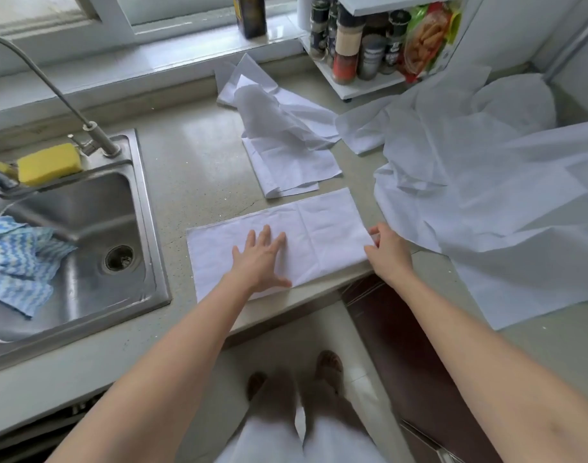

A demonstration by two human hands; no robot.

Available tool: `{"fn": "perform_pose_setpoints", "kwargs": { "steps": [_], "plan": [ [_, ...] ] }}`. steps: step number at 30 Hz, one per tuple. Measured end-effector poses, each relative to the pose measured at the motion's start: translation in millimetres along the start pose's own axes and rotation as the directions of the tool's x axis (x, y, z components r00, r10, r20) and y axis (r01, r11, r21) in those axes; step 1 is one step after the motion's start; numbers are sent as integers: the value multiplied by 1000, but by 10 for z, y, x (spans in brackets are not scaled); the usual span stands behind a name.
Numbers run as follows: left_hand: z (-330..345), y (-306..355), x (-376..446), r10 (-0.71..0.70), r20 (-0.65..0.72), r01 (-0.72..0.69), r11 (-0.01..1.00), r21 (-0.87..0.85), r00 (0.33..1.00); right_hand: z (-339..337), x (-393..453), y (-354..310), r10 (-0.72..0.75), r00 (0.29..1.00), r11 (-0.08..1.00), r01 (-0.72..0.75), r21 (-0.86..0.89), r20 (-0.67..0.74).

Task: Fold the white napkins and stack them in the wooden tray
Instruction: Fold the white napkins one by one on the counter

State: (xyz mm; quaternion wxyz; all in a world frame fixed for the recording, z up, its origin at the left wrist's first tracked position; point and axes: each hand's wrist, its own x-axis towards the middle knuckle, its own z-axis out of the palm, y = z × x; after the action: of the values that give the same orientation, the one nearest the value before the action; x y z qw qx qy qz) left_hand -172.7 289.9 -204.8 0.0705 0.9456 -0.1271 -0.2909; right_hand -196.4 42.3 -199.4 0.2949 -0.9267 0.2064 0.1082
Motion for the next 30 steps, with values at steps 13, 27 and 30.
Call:
{"fn": "perform_pose_setpoints", "kwargs": {
  "steps": [13,27,30],
  "plan": [
    [91,-144,-57,-13,-84,19,997,74,996,640,-217,-224,-567,811,736,577,-354,143],
    [-44,-279,15,50,-116,-35,991,127,992,315,61,234,-270,952,865,305,-399,142],
    [-111,-259,34,14,-70,-1,983,185,997,283,59,-51,-151,981,962,119,-244,-117]
  ]
}}
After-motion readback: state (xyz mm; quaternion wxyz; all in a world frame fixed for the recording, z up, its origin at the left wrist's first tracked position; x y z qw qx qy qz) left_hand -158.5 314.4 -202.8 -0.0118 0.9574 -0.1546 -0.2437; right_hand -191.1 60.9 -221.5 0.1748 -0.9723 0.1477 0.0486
